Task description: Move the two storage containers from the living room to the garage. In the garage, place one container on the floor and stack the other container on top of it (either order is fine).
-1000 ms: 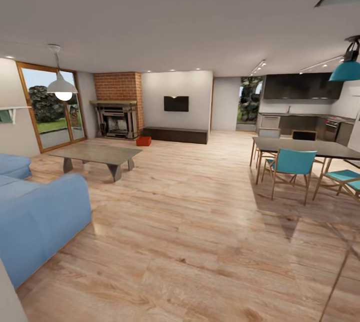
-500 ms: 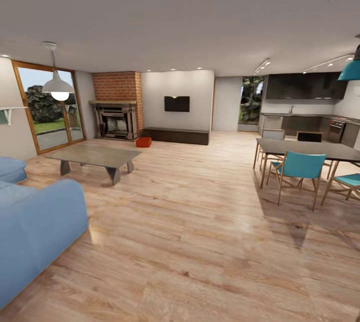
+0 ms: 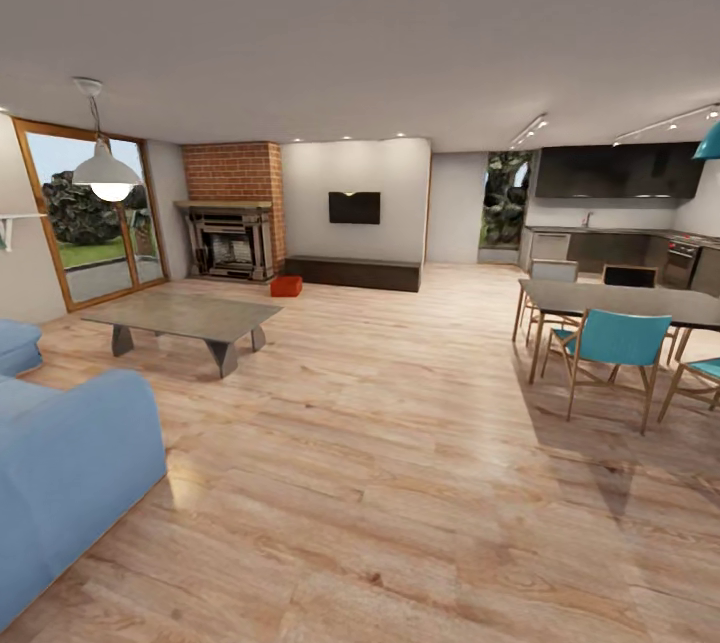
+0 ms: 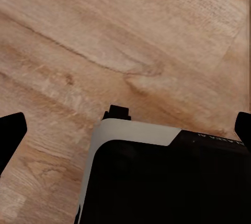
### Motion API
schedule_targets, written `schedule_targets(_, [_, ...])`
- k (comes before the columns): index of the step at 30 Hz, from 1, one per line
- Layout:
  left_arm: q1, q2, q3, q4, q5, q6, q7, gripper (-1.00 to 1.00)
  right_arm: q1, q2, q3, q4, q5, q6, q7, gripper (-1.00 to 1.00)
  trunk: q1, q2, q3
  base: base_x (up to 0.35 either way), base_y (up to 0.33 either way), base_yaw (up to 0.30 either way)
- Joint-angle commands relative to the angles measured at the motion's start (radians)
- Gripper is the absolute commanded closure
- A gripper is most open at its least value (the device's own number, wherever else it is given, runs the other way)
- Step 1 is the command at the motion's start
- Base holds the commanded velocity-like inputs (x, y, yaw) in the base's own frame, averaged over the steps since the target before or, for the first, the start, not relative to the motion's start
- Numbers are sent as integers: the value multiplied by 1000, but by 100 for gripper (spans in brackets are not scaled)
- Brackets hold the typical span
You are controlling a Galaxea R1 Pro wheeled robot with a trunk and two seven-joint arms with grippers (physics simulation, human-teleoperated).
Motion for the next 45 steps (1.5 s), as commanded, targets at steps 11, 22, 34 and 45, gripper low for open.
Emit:
schedule_targets(11, [-1,0,5,0,4,0,1,-100,-2,0,6,3,2,-6,1,-100,1,-1,-2,323,0,0])
schedule_targets(22, [-1,0,5,0,4,-2,1,-100,-2,0,6,3,2,-6,1,-100,1,-1,-2,323,0,0])
schedule_targets(34, [-1,0,5,0,4,-2,1,-100,-1,0,6,3,2,-5,1,-100,1,-1,-2,323,0,0])
schedule_targets(45, [-1,0,5,0,4,-2,1,-100,-1,0,6,3,2,-6,1,-100,1,-1,-2,323,0,0])
